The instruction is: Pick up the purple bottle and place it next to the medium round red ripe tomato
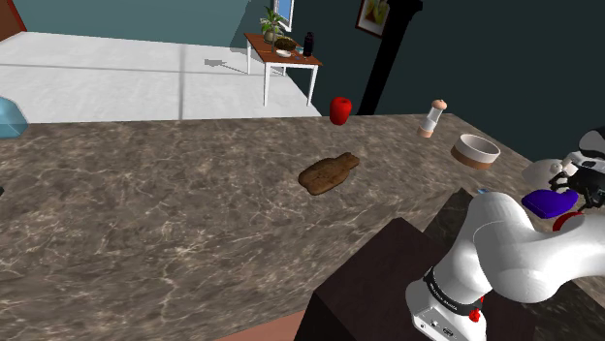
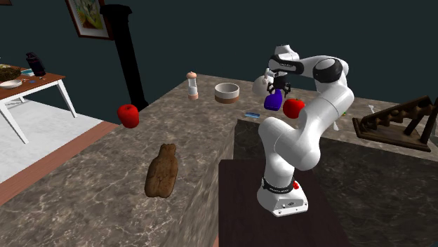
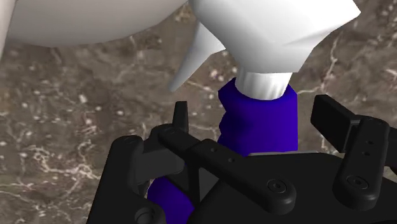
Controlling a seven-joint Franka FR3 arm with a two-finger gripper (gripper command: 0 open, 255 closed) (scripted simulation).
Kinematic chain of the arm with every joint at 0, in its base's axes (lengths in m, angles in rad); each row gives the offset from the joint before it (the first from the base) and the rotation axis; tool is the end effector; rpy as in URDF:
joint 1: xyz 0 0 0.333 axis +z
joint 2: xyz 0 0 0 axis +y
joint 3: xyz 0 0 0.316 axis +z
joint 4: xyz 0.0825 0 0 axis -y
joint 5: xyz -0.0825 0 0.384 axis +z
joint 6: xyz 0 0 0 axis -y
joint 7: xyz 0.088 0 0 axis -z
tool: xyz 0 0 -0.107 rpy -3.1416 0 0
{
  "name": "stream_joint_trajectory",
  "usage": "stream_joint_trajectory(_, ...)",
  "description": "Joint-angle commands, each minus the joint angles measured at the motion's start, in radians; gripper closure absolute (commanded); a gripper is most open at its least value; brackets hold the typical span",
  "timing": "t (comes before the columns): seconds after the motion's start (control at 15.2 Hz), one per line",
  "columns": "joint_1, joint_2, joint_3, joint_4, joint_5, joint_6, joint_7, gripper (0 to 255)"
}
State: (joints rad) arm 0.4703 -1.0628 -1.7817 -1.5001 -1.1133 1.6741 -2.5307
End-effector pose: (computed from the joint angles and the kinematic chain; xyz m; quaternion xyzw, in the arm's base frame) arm -0.1510 -0.6717 0.3452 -0.8034 -0.5939 0.0257 0.0327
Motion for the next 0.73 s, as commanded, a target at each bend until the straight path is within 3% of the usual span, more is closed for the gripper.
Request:
stream_joint_trajectory(0.0,0.009,0.019,0.017,0.027,0.019,-0.031,-0.010,0)
stream_joint_trajectory(0.13,0.018,0.041,0.037,0.058,0.040,-0.068,-0.022,0)
stream_joint_trajectory(0.66,0.018,0.041,0.037,0.058,0.040,-0.068,-0.022,0)
